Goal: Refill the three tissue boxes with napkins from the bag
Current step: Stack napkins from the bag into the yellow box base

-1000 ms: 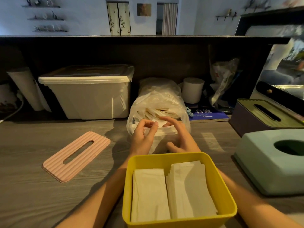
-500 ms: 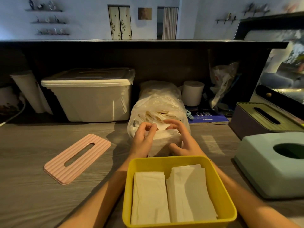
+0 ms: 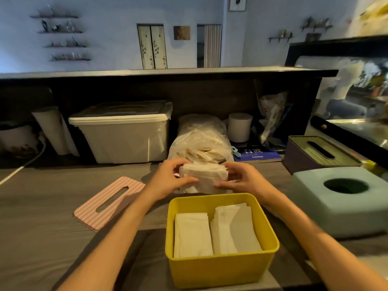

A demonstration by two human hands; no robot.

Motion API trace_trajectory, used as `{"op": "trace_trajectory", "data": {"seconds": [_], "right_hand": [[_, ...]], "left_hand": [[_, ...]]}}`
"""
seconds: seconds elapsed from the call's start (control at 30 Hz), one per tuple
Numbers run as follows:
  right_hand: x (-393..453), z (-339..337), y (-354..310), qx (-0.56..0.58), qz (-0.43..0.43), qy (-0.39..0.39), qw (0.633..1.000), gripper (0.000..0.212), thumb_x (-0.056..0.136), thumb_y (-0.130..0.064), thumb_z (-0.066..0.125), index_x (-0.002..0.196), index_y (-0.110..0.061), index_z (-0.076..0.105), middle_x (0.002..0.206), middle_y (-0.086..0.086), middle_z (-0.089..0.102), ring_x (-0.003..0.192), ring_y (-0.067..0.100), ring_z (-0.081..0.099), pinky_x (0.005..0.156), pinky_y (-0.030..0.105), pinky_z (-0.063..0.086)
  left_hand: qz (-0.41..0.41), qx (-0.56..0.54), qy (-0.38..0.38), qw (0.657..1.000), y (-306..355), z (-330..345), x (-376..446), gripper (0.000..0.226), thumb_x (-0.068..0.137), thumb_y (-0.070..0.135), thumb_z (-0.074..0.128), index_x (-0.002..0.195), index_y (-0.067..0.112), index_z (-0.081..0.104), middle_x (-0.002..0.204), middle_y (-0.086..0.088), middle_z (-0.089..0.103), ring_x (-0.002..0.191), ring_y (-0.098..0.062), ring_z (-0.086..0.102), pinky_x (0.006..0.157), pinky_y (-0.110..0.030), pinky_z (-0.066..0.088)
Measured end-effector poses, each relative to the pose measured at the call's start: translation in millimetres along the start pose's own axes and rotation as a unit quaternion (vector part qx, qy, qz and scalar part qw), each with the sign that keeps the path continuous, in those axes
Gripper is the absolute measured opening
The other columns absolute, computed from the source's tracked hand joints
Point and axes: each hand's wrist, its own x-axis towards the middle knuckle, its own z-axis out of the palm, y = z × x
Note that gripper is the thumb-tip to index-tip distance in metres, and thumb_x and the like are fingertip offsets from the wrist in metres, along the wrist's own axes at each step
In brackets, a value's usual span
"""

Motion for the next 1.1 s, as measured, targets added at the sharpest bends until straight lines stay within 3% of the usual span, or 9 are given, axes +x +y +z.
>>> {"op": "trace_trajectory", "data": {"seconds": [0.1, 0.3, 0.43, 0.53, 0.63, 0.77, 0.87, 0.93, 1.1], "right_hand": [[-3.2, -11.2, -31.0, 0.016, -0.037, 0.014, 0.999, 0.034, 0.085, -0.029, 0.081, 0.117, -0.021, 0.071, 0.109, -0.006, 0.077, 0.103, 0.009, 0.072, 0.093, 0.036, 0.060], [-18.0, -21.5, -98.6, 0.080, -0.010, -0.009, 0.997, 0.032, 0.094, -0.032, 0.073, 0.122, -0.019, 0.070, 0.109, -0.002, 0.078, 0.104, 0.013, 0.073, 0.089, 0.027, 0.060], [-38.0, -7.5, -120.8, 0.301, 0.148, -0.038, 0.941, 0.048, 0.086, -0.035, 0.076, 0.124, -0.007, 0.068, 0.113, 0.008, 0.077, 0.108, 0.021, 0.073, 0.092, 0.032, 0.060], [-60.5, 2.3, -125.1, 0.348, 0.216, -0.094, 0.907, 0.047, 0.087, -0.031, 0.074, 0.126, -0.007, 0.066, 0.120, 0.014, 0.074, 0.110, 0.029, 0.072, 0.093, 0.041, 0.060], [-76.6, 11.5, -124.4, 0.319, 0.231, -0.104, 0.913, 0.029, 0.097, -0.021, 0.066, 0.121, -0.007, 0.067, 0.112, 0.012, 0.077, 0.101, 0.025, 0.075, 0.080, 0.035, 0.064], [-81.5, 21.8, -115.6, 0.268, 0.268, -0.106, 0.919, 0.027, 0.097, -0.021, 0.067, 0.118, -0.004, 0.066, 0.108, 0.011, 0.077, 0.095, 0.022, 0.076, 0.073, 0.030, 0.063], [-81.0, 28.0, -110.7, 0.215, 0.294, -0.132, 0.922, 0.028, 0.098, -0.024, 0.067, 0.117, -0.003, 0.067, 0.111, 0.011, 0.076, 0.094, 0.022, 0.074, 0.066, 0.027, 0.060], [-79.7, 32.5, -109.2, 0.169, 0.309, -0.155, 0.923, 0.031, 0.097, -0.026, 0.068, 0.118, -0.004, 0.068, 0.113, 0.011, 0.075, 0.089, 0.018, 0.072, 0.062, 0.024, 0.057], [-73.9, 39.0, -114.4, 0.010, 0.312, -0.204, 0.928, 0.035, 0.098, -0.039, 0.065, 0.120, -0.013, 0.071, 0.116, 0.005, 0.074, 0.103, 0.016, 0.067, 0.086, 0.029, 0.057]], "left_hand": [[0.010, 0.010, -0.014, 1.000, 28.2, -19.9, -7.0, 0.040, 0.080, 0.025, 0.084, 0.117, 0.023, 0.068, 0.109, 0.002, 0.070, 0.101, -0.011, 0.067, 0.087, -0.031, 0.060], [-0.016, -0.043, -0.028, 0.999, 90.2, -39.1, -36.6, 0.023, 0.091, 0.038, 0.072, 0.112, 0.036, 0.062, 0.093, 0.013, 0.076, 0.087, 0.005, 0.070, 0.064, -0.005, 0.049], [-0.047, -0.126, -0.023, 0.991, 104.3, -37.7, -61.5, 0.020, 0.093, 0.030, 0.070, 0.110, 0.034, 0.059, 0.093, 0.003, 0.079, 0.084, -0.002, 0.073, 0.066, -0.013, 0.054], [-0.082, -0.155, -0.022, 0.984, 101.2, -30.3, -79.6, 0.029, 0.092, 0.030, 0.071, 0.118, 0.026, 0.058, 0.096, -0.001, 0.079, 0.091, -0.012, 0.075, 0.082, -0.028, 0.060], [-0.114, -0.148, -0.034, 0.982, 95.6, -25.2, -94.7, 0.031, 0.091, 0.028, 0.073, 0.117, 0.022, 0.058, 0.097, -0.004, 0.078, 0.089, -0.014, 0.075, 0.080, -0.030, 0.061], [-0.119, -0.026, -0.003, 0.992, 88.8, -25.6, -108.4, 0.036, 0.087, 0.042, 0.075, 0.113, 0.025, 0.058, 0.096, -0.001, 0.073, 0.079, -0.014, 0.072, 0.062, -0.023, 0.057], [-0.063, 0.034, 0.028, 0.997, 85.4, -32.2, -114.9, 0.032, 0.082, 0.047, 0.079, 0.102, 0.029, 0.061, 0.095, 0.006, 0.069, 0.081, -0.014, 0.068, 0.069, -0.030, 0.059], [-0.019, 0.089, -0.012, 0.996, 88.1, -35.3, -119.3, 0.025, 0.081, 0.046, 0.079, 0.097, 0.033, 0.066, 0.094, 0.012, 0.069, 0.081, -0.012, 0.066, 0.072, -0.027, 0.057], [0.024, 0.213, -0.115, 0.970, 90.3, -27.9, -124.1, 0.030, 0.082, 0.040, 0.081, 0.107, 0.033, 0.067, 0.104, 0.020, 0.066, 0.074, 0.002, 0.059, 0.064, -0.015, 0.048]]}}
